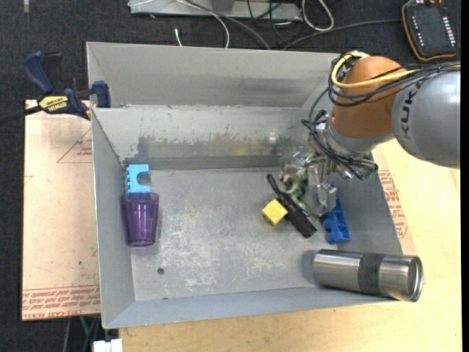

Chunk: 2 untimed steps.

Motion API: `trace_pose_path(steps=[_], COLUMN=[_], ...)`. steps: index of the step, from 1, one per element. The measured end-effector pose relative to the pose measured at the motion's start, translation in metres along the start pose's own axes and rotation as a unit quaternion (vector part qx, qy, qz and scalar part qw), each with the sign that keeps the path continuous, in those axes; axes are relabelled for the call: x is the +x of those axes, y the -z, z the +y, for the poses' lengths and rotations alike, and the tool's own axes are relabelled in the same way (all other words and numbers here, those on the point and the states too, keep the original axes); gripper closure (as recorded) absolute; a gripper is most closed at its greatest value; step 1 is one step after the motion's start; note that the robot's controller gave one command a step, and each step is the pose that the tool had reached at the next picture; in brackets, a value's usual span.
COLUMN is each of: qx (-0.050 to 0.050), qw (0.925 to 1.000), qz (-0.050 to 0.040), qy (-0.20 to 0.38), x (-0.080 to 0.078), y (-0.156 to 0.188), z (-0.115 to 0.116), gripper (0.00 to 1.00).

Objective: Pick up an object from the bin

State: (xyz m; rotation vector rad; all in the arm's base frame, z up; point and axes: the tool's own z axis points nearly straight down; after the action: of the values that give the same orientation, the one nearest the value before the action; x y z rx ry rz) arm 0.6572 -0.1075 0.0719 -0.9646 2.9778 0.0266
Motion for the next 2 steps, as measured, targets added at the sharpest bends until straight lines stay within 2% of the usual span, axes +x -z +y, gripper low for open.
trace_pose_path(steps=[1,2], qx=[0.002,0.002], qw=[0.9977,0.9977], qz=[-0.0008,-0.0009], qy=[-0.068,-0.068], x=[0.0012,0.0013], y=[0.0011,0.0011], z=[-0.0036,-0.0037], gripper=[1.00,1.00])
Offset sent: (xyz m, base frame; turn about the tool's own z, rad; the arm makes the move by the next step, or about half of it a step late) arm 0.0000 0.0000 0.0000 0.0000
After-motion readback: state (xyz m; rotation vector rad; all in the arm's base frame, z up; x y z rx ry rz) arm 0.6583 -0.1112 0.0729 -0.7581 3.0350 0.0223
